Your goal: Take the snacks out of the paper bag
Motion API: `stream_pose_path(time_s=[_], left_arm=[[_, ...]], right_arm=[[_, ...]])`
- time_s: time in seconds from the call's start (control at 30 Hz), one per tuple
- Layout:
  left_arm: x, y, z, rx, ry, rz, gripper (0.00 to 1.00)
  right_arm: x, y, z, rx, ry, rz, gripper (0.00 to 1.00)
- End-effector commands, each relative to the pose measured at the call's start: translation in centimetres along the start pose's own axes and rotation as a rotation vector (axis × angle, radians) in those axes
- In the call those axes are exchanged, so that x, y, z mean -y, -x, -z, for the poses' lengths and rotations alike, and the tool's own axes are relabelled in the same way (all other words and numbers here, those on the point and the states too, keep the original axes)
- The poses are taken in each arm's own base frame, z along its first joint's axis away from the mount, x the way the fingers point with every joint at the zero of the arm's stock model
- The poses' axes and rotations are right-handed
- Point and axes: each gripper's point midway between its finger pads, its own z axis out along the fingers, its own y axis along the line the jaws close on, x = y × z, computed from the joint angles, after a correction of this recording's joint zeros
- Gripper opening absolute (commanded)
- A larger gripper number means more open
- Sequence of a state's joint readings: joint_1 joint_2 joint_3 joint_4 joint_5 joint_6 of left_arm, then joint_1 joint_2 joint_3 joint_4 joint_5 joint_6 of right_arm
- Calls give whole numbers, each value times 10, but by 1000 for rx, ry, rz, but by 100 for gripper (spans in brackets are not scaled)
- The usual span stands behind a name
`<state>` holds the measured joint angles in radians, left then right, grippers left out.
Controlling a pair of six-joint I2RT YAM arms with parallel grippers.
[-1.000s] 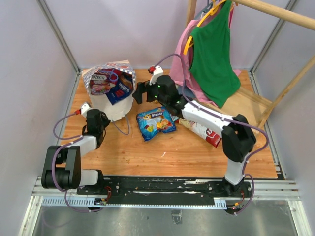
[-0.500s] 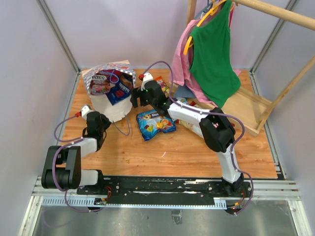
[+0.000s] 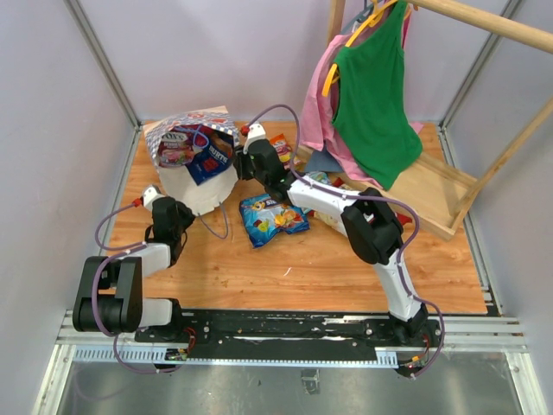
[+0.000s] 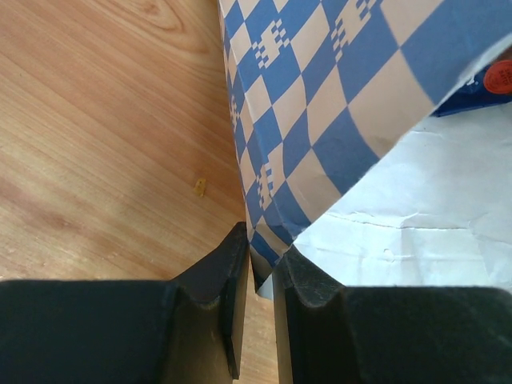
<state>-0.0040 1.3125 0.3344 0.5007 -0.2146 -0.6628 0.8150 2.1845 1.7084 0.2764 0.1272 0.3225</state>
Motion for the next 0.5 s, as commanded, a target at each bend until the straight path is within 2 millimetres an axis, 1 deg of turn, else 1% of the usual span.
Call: stream_pose_path(time_s=[0.0,0.07,0.17,0.33,0.47], left_arm=[[4,-2,-1,2,-17,7,22],[6,-1,-3,-2,-18,5,22],[11,0,-8,-15,-25,-1,23],[24,4,-21,-37,-39,-25,23],[40,2,-40,-89,-72,-69,22]], right_arm=[[3,-4,-2,21,-35,-14,22],[9,-8,-2,15,-57,-24,11],[19,-9,-3,15,-89,-36,1],[43,-10,2,22,-176,-37,1],[68,-9,12,47,-274,-39,1]])
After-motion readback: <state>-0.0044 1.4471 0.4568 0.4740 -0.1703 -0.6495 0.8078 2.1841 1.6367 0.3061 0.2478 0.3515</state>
